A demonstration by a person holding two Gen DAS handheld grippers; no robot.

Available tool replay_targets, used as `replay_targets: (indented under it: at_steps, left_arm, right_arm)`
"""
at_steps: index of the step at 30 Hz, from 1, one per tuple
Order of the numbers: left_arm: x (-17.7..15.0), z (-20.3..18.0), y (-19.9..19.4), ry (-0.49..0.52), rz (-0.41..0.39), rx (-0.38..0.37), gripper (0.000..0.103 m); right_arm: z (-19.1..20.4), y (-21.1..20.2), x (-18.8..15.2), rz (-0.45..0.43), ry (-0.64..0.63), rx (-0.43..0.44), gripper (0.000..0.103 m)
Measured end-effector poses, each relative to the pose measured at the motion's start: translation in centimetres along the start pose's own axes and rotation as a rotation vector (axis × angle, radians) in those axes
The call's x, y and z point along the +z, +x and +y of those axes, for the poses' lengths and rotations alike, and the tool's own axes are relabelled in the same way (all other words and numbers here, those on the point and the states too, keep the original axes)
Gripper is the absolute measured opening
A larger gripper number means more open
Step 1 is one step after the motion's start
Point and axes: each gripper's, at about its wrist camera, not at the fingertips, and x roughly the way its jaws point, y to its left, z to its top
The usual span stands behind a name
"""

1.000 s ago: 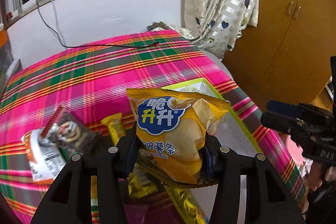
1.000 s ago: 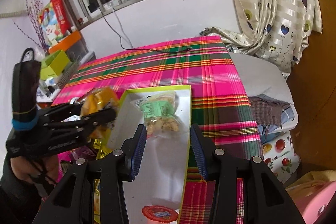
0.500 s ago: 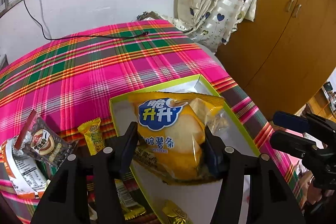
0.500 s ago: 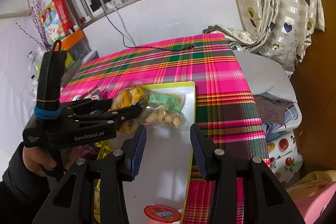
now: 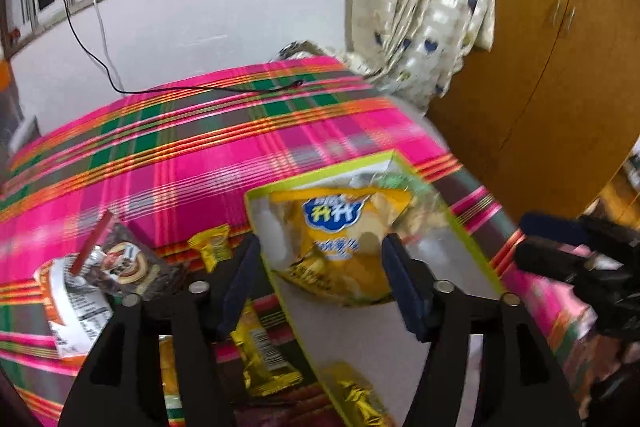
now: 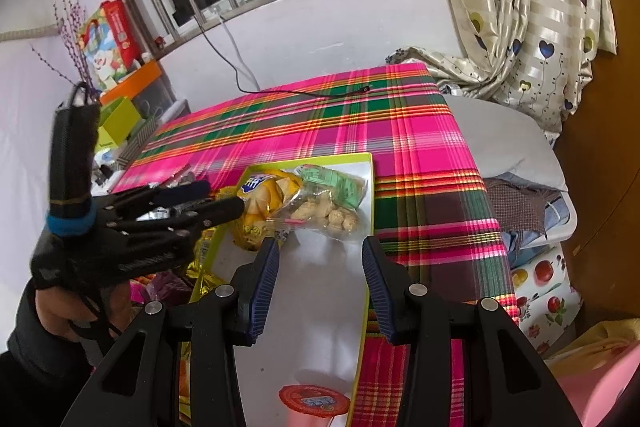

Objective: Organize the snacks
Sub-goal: 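Lower the yellow chip bag into the box and open the left tool, then move both tools back toward the remaining snacks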

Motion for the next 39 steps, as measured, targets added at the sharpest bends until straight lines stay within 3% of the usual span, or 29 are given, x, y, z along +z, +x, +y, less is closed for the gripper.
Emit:
replay_targets:
  at_steps: [2, 8, 14, 26, 39]
  left_arm:
    - [-0.2, -0.3, 0.9, 0.015, 0.034, 0.040, 0.037]
    - [0.1, 0.3, 1.1, -0.020, 0.017, 0.068, 0.037]
    - [-0.5, 1.9, -1.6, -0.061, -0.027, 0.061, 0.037]
    - [-5.4, 4.9, -8.1, -0.160, -0.092, 0.089, 0.037]
    - [-10.5, 7.0, -10.8, -0.278, -0.114, 0.128, 0.037]
  right_arm:
    - [0.0, 0.0, 0.0, -0.001, 0.001, 0.001, 0.042]
    - [-0.1, -0.2, -0.1, 0.000, 0.006, -0.003, 0.042]
    - [0.6, -1.1, -0.6, -0.011, 0.005, 0.004, 0.042]
    - [3.9, -2.1, -2.1, -0.005, -0.036, 0.039, 0.042]
    - [7.3, -2.1, -2.9, -0.016, -0.099, 0.070, 0.041]
